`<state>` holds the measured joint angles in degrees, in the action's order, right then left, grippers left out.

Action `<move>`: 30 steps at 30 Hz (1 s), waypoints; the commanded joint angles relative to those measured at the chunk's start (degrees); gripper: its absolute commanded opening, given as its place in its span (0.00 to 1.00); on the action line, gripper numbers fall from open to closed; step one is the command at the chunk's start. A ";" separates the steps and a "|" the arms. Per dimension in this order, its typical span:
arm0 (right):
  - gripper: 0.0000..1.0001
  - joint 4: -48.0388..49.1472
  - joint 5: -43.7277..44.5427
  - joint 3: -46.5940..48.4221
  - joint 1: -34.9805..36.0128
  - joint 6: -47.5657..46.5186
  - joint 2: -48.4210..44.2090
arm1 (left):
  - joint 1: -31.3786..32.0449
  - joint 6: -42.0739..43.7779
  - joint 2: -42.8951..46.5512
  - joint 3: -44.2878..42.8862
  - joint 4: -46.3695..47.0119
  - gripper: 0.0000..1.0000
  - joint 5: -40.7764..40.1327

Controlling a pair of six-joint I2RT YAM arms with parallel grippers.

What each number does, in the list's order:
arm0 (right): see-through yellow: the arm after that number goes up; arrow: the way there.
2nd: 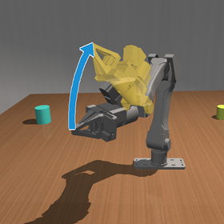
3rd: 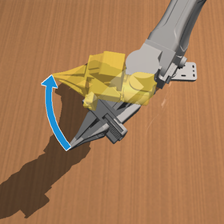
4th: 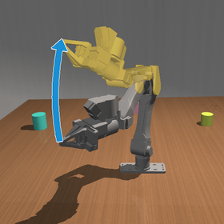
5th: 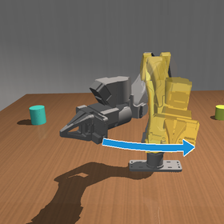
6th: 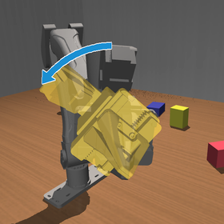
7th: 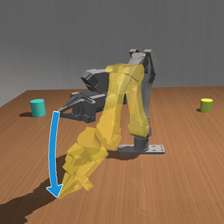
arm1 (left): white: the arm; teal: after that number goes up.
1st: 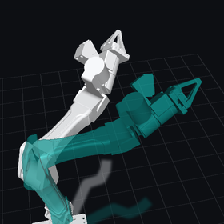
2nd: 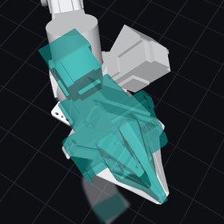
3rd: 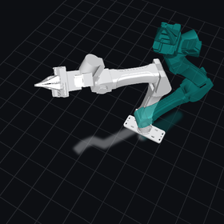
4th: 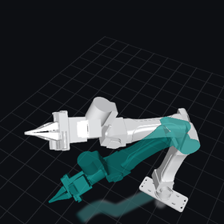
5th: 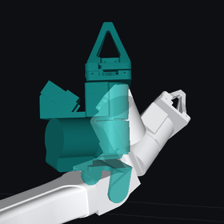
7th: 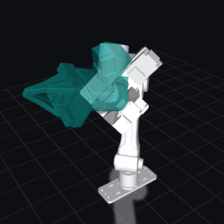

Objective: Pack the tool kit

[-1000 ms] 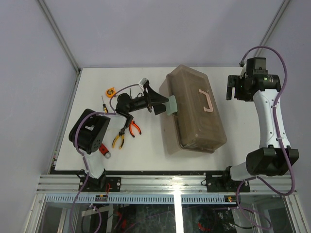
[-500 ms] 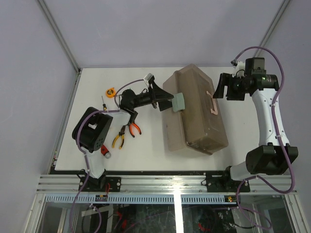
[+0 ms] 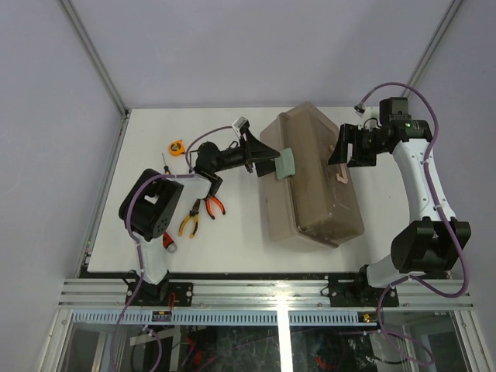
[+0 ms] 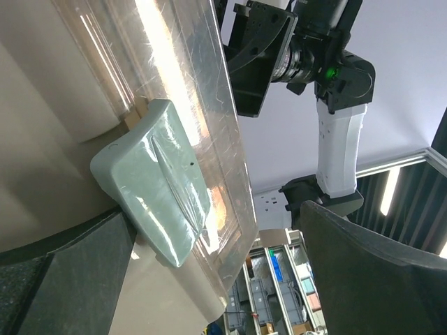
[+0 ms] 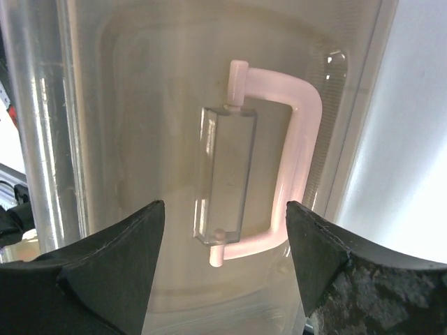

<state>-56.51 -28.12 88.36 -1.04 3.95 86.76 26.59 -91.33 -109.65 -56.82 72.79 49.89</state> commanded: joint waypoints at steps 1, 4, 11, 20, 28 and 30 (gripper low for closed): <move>0.78 -0.81 3.01 0.77 0.69 -0.22 0.01 | 0.31 1.76 -0.11 -0.77 1.18 0.96 -0.49; 0.80 -1.92 9.05 2.40 0.68 -0.31 -0.10 | 0.31 1.85 -0.05 -0.53 1.16 0.96 -0.58; 0.85 -3.05 18.51 5.75 0.51 -0.19 -0.49 | 0.31 1.68 -0.37 -1.05 0.95 0.96 -0.41; 0.84 -3.28 16.70 3.35 0.42 -0.32 0.14 | 0.57 1.59 -0.70 -1.15 0.95 0.96 -0.40; 0.86 -6.06 25.08 4.53 0.42 -1.22 1.09 | 0.62 1.59 -0.09 -0.58 0.84 0.96 -0.49; 0.86 -6.51 26.51 4.02 0.40 -1.07 1.36 | 0.66 1.74 0.13 -0.50 0.64 0.96 -0.43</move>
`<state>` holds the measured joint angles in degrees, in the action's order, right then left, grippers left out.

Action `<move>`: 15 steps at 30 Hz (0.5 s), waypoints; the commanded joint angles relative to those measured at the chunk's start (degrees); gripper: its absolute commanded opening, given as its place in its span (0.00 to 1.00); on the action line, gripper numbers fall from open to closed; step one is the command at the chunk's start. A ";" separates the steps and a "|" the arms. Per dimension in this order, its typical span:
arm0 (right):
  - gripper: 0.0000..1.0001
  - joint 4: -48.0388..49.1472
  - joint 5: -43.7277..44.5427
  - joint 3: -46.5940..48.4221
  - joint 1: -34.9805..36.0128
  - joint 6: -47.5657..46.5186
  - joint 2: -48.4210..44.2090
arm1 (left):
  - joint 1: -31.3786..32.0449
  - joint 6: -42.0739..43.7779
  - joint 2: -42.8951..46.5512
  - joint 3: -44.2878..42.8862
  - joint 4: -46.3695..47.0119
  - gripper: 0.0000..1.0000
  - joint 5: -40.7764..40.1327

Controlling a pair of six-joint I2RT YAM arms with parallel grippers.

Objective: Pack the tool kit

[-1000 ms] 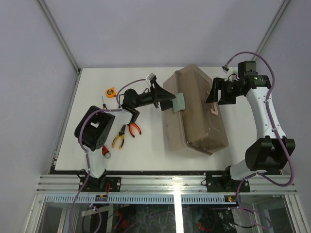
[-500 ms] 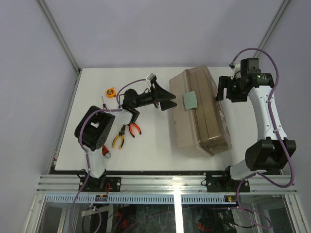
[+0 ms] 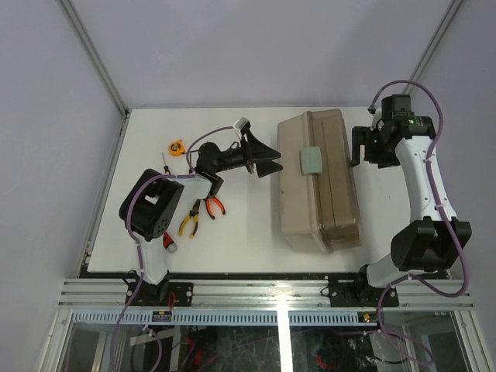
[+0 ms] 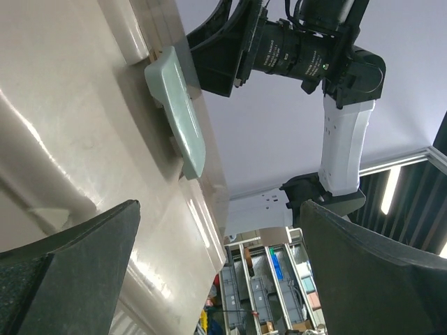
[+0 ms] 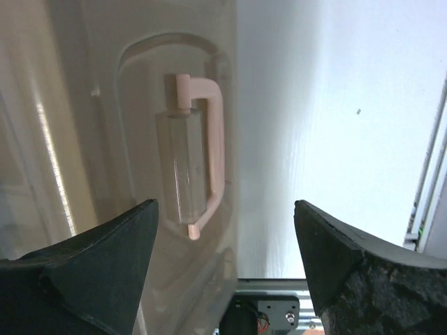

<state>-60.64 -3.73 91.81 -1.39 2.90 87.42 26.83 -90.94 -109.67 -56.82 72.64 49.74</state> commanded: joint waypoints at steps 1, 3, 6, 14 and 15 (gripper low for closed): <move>0.87 -2.73 2.98 0.30 0.77 0.04 0.81 | 0.42 1.45 0.28 -0.49 0.68 0.96 -0.26; 0.87 -3.19 5.02 -0.40 0.77 0.22 0.89 | 0.37 1.69 0.53 -0.23 0.36 0.96 -0.26; 0.88 -3.44 7.34 -1.55 0.69 0.21 0.55 | 0.42 2.22 1.13 0.14 -0.31 0.95 -0.13; 0.91 -1.19 12.45 1.11 0.18 2.50 -4.19 | 0.56 5.16 3.62 -1.88 -6.38 0.95 -0.14; 0.91 -0.96 13.05 2.24 0.16 2.75 -4.65 | 0.73 6.06 3.99 -2.50 -7.79 0.95 -0.24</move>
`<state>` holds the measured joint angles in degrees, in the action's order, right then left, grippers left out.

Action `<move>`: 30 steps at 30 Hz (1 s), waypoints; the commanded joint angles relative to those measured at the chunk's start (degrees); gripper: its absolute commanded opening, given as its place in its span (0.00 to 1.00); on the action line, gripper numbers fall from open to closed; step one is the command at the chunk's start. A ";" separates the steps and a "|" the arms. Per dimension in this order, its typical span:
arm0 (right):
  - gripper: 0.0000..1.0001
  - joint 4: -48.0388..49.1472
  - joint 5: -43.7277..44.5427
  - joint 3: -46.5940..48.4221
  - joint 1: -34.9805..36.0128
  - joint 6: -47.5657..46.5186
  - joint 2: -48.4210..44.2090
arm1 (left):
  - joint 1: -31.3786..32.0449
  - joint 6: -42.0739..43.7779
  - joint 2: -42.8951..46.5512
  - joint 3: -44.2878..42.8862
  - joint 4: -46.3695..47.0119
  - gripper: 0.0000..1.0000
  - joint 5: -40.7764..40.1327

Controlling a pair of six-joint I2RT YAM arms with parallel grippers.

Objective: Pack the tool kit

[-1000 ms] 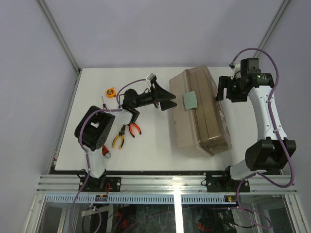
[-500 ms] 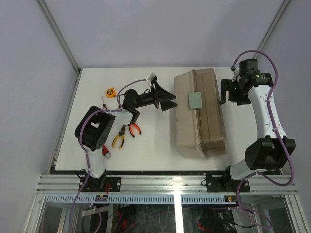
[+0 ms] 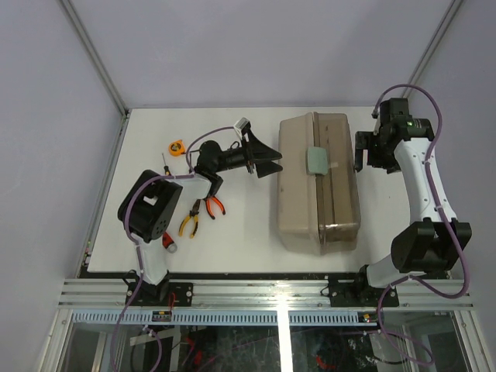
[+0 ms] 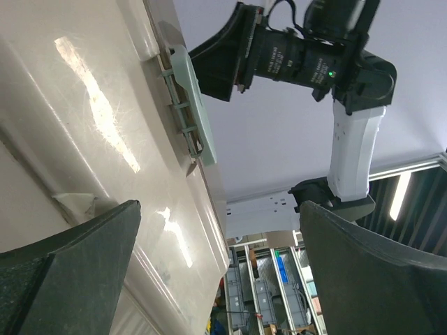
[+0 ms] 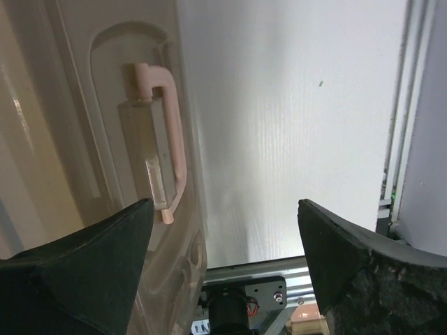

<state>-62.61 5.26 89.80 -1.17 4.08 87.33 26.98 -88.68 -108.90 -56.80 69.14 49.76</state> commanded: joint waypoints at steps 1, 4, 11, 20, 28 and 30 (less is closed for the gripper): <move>0.92 1.00 4.62 5.79 -0.05 1.67 -4.81 | 0.80 4.65 3.55 -3.13 -6.03 0.95 -0.25; 0.92 1.17 3.83 9.65 -0.15 1.73 -5.76 | 1.55 6.42 4.14 -4.71 -9.50 0.95 -0.36; 0.90 3.52 -10.61 11.24 -0.06 2.94 -7.99 | 3.81 8.69 4.78 -9.06 -15.43 0.95 -1.37; 0.83 6.67 -22.94 2.23 -0.08 5.50 -11.27 | 7.36 17.72 2.59 -17.90 -30.81 0.93 -4.43; 0.83 4.51 -24.97 0.88 -0.06 4.24 -13.31 | 8.43 25.99 -0.24 -23.11 -44.29 0.93 -7.91; 0.83 4.18 -24.92 0.51 -0.06 4.18 -13.72 | 8.92 27.72 -0.73 -24.11 -47.24 0.93 -8.75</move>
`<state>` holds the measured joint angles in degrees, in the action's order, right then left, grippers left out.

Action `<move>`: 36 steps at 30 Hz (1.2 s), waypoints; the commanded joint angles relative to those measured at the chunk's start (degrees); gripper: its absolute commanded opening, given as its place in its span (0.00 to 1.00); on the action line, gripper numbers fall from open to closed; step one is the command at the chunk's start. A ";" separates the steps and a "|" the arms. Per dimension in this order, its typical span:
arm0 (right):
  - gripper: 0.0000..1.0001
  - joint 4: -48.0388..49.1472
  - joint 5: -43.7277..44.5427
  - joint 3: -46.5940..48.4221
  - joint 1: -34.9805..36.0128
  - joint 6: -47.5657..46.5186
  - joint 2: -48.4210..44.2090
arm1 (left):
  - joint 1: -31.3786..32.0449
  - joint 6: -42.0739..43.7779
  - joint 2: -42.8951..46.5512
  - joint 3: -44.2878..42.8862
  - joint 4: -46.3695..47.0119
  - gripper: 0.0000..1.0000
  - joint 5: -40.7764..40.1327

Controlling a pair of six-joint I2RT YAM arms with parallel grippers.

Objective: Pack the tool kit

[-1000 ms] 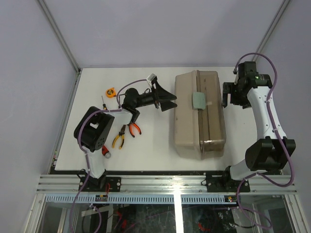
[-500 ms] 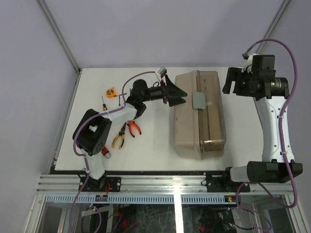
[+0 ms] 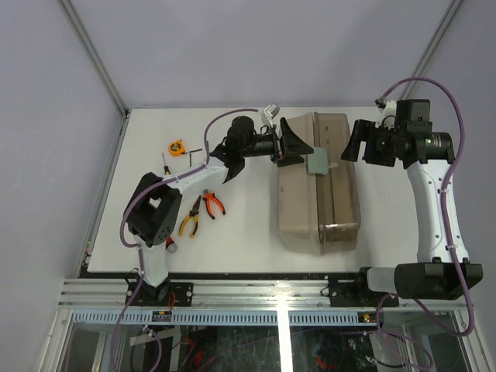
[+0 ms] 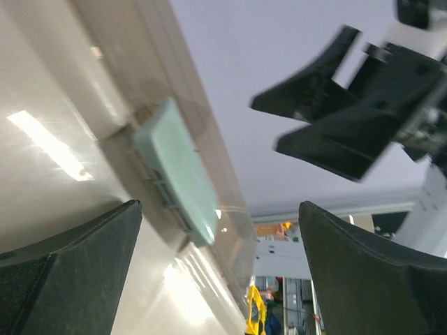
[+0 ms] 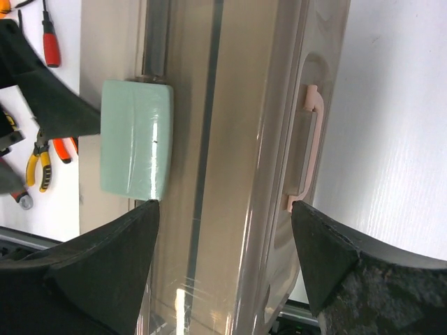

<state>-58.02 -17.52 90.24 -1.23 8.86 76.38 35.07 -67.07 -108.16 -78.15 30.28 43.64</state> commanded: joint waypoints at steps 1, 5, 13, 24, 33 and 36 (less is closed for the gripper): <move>0.83 -0.45 -2.17 -0.13 0.00 -0.59 -3.00 | 1.06 6.64 -1.66 -3.08 -9.15 0.93 -3.11; 0.83 -0.50 -2.02 -1.11 0.00 -0.60 -3.94 | 2.14 6.90 -2.37 -3.71 -9.87 0.91 -4.14; 0.82 -1.44 -0.41 -2.09 0.00 -1.08 -6.03 | 4.39 5.29 -4.06 -4.78 -8.26 0.81 -4.96; 0.83 -0.37 -0.41 -5.34 0.00 -0.20 -7.79 | 5.51 2.26 -5.81 -4.85 -4.61 0.23 -4.34; 0.83 -0.38 -0.15 -8.52 -0.01 -0.09 -8.30 | 6.06 -1.18 -6.54 -3.26 0.55 0.03 -3.58; 0.83 -0.56 -0.31 -9.46 0.00 -0.10 -8.50 | 6.17 -5.68 -7.16 -1.25 7.02 0.01 -3.33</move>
<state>-58.83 -17.56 81.43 -1.23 8.62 69.56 40.21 -68.62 -113.54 -81.87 28.23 38.46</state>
